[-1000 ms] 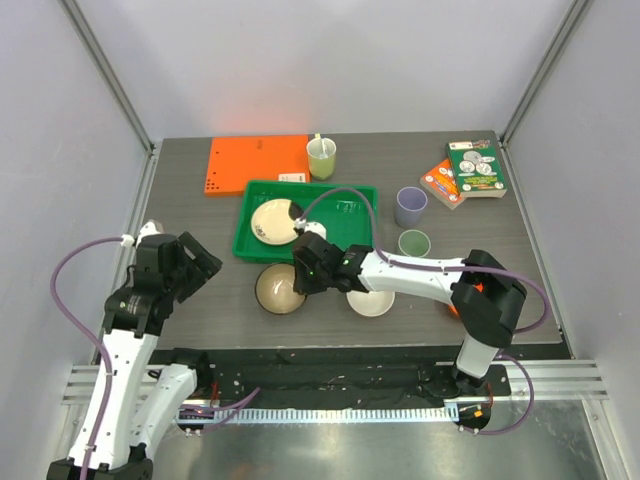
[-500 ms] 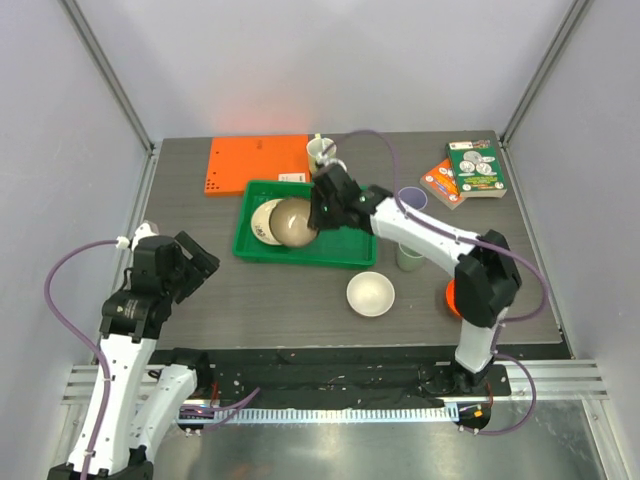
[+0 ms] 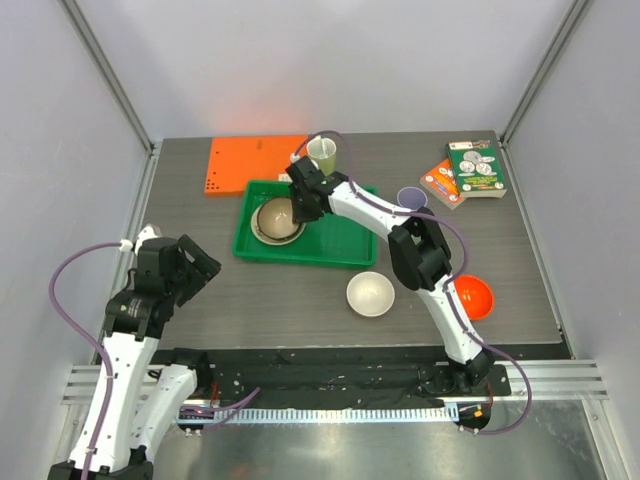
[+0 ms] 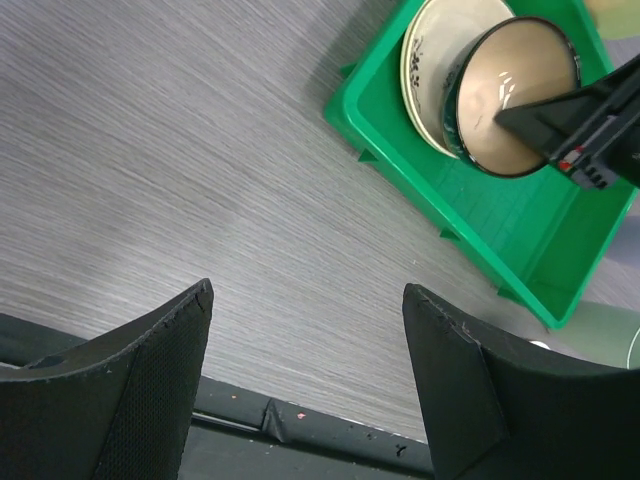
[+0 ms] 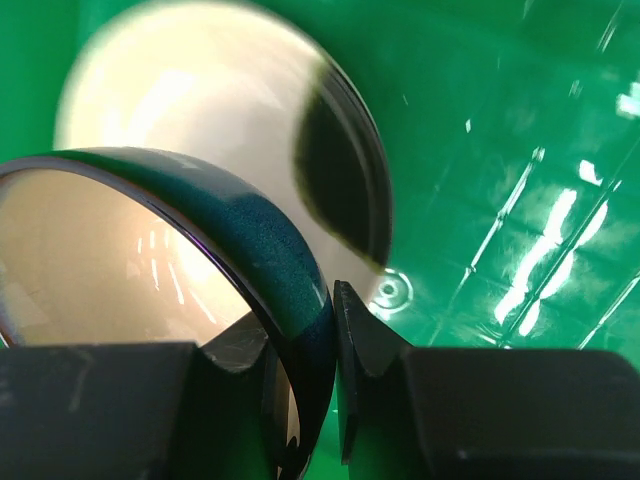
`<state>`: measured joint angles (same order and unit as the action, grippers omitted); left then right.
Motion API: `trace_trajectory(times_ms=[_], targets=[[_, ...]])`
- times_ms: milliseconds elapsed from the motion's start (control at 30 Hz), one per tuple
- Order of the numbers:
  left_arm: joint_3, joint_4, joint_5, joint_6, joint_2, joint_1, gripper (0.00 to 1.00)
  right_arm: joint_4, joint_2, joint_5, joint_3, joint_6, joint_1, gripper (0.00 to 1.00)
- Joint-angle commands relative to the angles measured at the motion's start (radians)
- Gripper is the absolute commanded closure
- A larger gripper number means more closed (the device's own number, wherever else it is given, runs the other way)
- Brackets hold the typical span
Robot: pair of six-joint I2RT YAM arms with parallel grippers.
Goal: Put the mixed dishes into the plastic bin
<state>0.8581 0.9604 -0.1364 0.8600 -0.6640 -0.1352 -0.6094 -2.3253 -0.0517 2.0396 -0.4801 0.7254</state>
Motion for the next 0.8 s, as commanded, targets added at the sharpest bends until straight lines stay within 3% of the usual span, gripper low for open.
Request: trace_trajectory(times_ms=[0,767], targets=[[-0.011,-0.015,0.000,0.007,0.012,0.006,0.24,0.026,0.032,0.038,0.051,-0.009,-0.003,0.99],[-0.034,-0.020,0.011,0.016,0.021,0.006,0.24,0.057,-0.062,0.081,0.156,-0.009,-0.012,0.99]])
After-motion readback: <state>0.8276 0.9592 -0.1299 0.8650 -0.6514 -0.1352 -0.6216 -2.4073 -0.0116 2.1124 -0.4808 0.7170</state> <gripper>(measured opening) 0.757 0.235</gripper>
